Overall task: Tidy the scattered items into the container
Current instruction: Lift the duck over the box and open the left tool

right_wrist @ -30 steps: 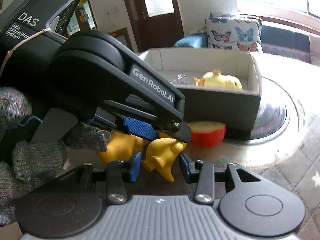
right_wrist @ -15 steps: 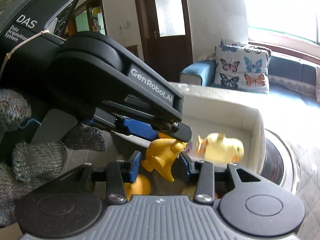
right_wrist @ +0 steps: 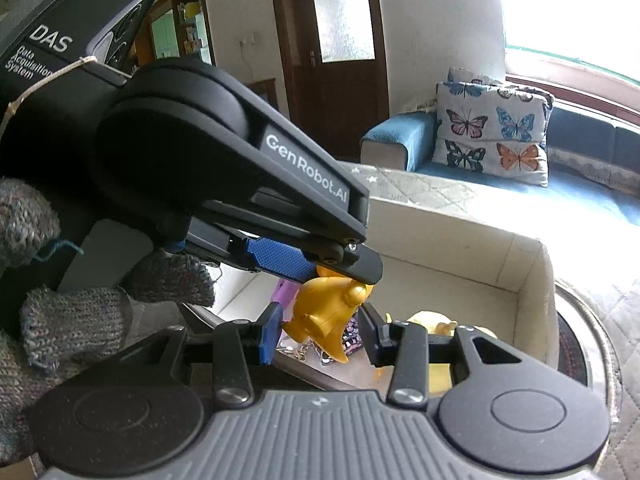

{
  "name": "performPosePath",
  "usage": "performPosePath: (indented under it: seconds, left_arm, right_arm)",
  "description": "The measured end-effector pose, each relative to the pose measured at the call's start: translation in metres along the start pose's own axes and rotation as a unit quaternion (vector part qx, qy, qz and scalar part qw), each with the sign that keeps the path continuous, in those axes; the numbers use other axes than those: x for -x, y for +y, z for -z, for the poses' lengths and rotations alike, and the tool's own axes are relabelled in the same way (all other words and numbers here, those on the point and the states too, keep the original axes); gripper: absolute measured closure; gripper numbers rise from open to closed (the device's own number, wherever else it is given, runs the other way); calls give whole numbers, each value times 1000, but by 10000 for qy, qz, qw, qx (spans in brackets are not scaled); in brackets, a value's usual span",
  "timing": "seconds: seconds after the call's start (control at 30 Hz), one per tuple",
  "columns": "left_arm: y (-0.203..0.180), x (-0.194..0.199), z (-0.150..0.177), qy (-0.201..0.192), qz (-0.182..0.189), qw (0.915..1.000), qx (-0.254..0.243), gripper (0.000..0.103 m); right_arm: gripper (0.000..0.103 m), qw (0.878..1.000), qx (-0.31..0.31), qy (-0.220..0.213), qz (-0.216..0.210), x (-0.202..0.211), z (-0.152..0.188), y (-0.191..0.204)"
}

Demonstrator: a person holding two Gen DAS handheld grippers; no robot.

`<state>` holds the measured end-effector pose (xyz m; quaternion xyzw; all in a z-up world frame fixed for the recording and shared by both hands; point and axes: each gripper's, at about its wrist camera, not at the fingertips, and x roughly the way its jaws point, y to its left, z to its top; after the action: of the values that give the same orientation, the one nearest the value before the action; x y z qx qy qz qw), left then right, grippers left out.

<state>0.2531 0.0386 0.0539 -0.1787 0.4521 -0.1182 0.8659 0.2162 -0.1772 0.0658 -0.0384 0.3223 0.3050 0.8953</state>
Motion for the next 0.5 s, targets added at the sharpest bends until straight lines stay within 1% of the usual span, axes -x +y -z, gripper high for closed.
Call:
performPosePath:
  seconds: [0.27, 0.5]
  left_arm:
    - [8, -15, 0, 142, -25, 9999, 66, 66]
    - [11, -19, 2, 170, -123, 9998, 75, 65]
  right_arm:
    - [61, 9998, -64, 170, -24, -17, 2, -6]
    - [60, 9997, -116, 203, -19, -19, 6, -7]
